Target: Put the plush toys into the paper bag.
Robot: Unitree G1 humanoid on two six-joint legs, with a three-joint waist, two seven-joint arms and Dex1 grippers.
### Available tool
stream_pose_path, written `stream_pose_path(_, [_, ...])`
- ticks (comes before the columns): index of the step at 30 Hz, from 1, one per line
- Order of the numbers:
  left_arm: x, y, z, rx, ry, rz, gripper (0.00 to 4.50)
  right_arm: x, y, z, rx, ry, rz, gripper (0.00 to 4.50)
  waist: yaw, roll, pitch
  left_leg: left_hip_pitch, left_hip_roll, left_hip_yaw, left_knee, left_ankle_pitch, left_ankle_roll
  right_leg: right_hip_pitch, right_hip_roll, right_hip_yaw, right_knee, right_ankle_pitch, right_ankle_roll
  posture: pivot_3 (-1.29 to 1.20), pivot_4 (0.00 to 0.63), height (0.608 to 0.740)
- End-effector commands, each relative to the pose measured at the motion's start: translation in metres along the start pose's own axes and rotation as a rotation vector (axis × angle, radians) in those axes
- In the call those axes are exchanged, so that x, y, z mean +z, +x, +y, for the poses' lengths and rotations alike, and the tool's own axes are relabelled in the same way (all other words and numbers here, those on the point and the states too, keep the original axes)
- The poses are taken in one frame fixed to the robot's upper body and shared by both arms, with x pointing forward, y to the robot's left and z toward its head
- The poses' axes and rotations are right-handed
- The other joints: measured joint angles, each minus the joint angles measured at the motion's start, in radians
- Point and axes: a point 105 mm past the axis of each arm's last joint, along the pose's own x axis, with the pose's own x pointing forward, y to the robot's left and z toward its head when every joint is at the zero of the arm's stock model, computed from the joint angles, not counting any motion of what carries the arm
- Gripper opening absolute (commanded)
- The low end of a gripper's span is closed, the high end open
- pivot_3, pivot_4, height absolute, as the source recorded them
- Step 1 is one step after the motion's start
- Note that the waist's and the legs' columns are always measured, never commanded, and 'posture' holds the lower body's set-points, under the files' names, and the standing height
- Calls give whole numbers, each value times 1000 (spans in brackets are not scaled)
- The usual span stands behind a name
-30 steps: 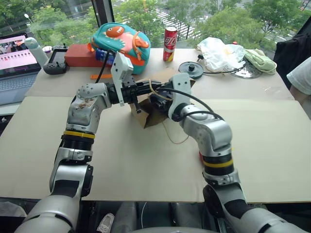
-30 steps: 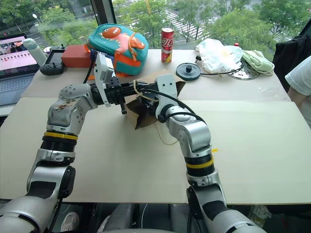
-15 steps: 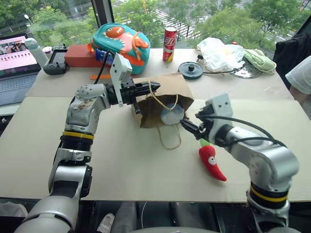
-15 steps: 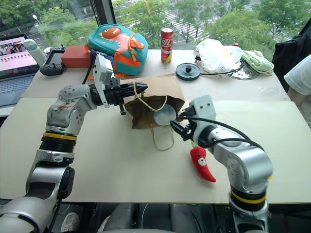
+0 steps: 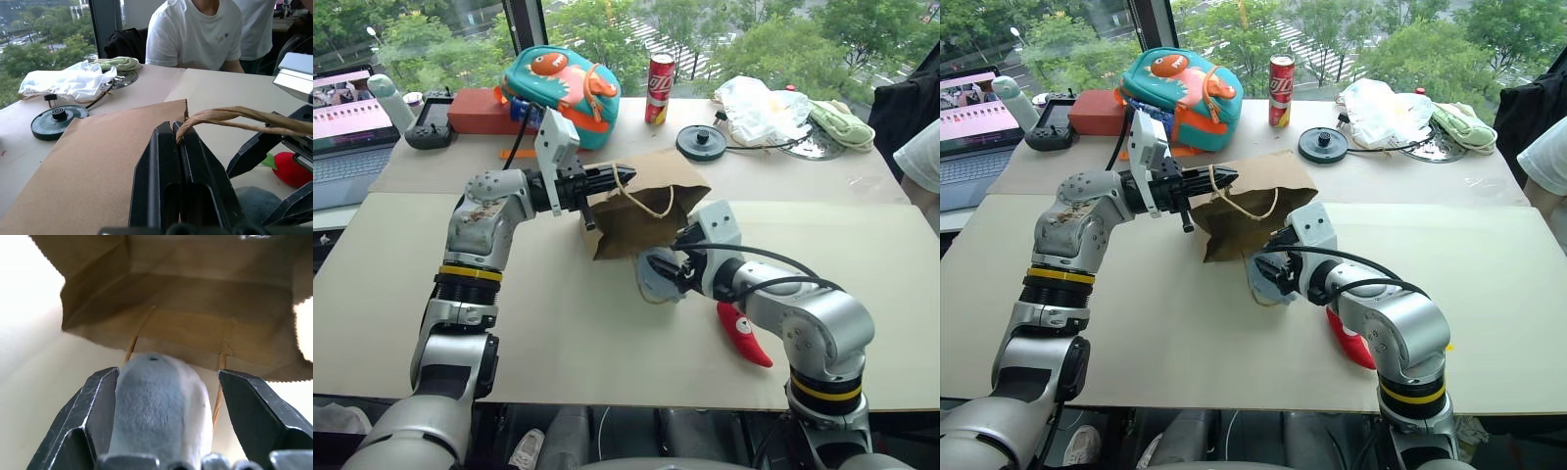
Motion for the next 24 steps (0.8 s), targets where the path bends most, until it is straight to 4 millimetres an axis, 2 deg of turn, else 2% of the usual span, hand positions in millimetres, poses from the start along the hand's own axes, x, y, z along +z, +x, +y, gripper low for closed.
stream_pose_path(1, [11, 0, 0, -3, 35, -24, 0, -2, 1, 5, 6, -38, 8, 3614, -2, 0, 0, 0, 0, 0, 0, 0, 0, 0, 0, 0, 0, 0, 0, 0, 150, 739])
stream_pose_path(5, [11, 0, 1, -1, 36, -26, 0, -18, 4, 9, 16, -27, 72, 3614, -2, 0, 0, 0, 0, 0, 0, 0, 0, 0, 1, 0, 0, 0, 0, 0, 150, 739])
stream_pose_path(8, [11, -1, 1, -1, 36, -25, 0, -23, 7, 10, 14, -10, 84, 3614, -2, 0, 0, 0, 0, 0, 0, 0, 0, 0, 0, 0, 0, 0, 0, 0, 150, 739])
stream_pose_path(13, [11, -1, 2, 2, 36, -24, 0, -18, 8, 13, 21, 15, 50, 2328, -2, 0, 0, 1, 0, 0, 1, 0, 0, 0, 0, 0, 1, 0, 0, 0, 150, 739])
stream_pose_path(14, [11, -1, 2, 2, 36, -23, 0, -15, 7, 13, 23, 19, 32, 1788, -2, 0, 0, 1, 0, 0, 1, 0, 0, 0, 0, 0, 1, 0, 0, 0, 150, 739])
stream_pose_path(19, [11, 0, 2, 2, 36, -21, 0, 3, 1, 14, 50, 96, -63, 359, -2, 0, 0, 0, 0, 0, 1, 0, 0, 0, 0, 0, 1, 0, 0, 0, 150, 739])
stream_pose_path(24, [11, 0, 2, -1, 34, -22, 0, 30, -12, 2, 45, 217, -206, 359, -2, 0, 0, 0, 0, 0, 1, 0, 0, 0, 0, 0, 1, 0, 0, 0, 150, 739])
